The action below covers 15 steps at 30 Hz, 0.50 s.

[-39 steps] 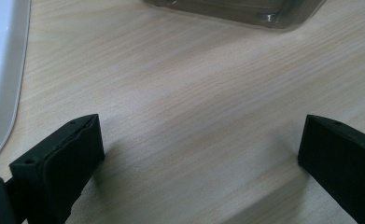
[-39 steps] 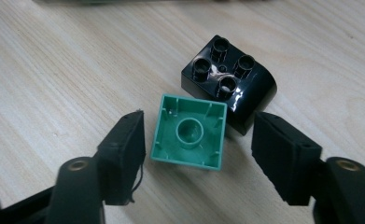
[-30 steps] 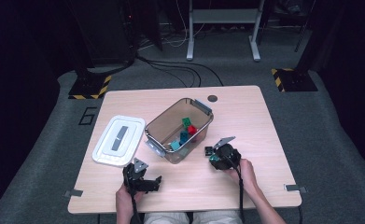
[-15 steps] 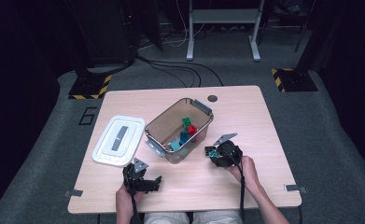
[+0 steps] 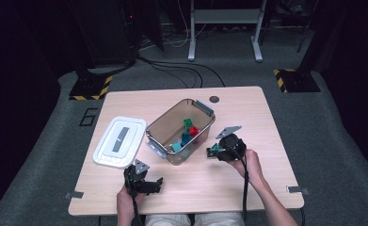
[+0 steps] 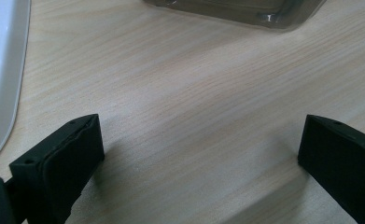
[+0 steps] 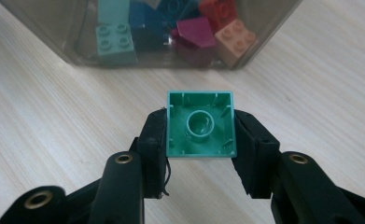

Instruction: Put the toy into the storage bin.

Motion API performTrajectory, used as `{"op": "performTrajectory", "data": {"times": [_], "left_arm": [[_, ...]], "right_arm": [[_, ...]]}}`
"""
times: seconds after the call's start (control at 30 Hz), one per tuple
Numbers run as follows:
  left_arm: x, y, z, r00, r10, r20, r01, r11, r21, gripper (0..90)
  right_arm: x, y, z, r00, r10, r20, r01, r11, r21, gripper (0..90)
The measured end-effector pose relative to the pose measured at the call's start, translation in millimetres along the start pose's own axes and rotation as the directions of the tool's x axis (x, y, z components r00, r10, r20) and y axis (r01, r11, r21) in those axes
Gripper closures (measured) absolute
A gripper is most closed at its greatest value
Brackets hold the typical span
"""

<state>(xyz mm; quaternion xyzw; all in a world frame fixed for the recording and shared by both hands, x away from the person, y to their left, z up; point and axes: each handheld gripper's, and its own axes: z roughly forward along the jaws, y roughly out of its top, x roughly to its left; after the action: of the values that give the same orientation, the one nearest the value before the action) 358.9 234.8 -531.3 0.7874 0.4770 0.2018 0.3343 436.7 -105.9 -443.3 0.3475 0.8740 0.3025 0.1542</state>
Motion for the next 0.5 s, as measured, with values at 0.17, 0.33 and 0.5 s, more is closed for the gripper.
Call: {"op": "performTrajectory", "data": {"times": [0.17, 0.33, 0.5], "left_arm": [[-0.1, 0.0, 0.0, 1.0, -0.001, 0.0, 0.001, 1.0, 0.0, 0.1], [-0.1, 0.0, 0.0, 1.0, -0.001, 0.0, 0.001, 1.0, 0.0, 0.1], [0.0, 0.0, 0.0, 1.0, 0.0, 0.0, 0.0, 1.0, 0.0, 0.1]], "right_arm": [[-1.8, 10.3, -8.6, 0.9999, -0.016, 0.002, 0.016, 1.0, -0.012, 58.4], [-2.7, 22.6, -18.3, 0.9995, -0.029, 0.008, 0.029, 0.999, -0.029, 58.4], [-3.7, 35.8, -25.6, 0.9989, -0.044, 0.017, 0.045, 0.998, -0.048, 58.4]]}}
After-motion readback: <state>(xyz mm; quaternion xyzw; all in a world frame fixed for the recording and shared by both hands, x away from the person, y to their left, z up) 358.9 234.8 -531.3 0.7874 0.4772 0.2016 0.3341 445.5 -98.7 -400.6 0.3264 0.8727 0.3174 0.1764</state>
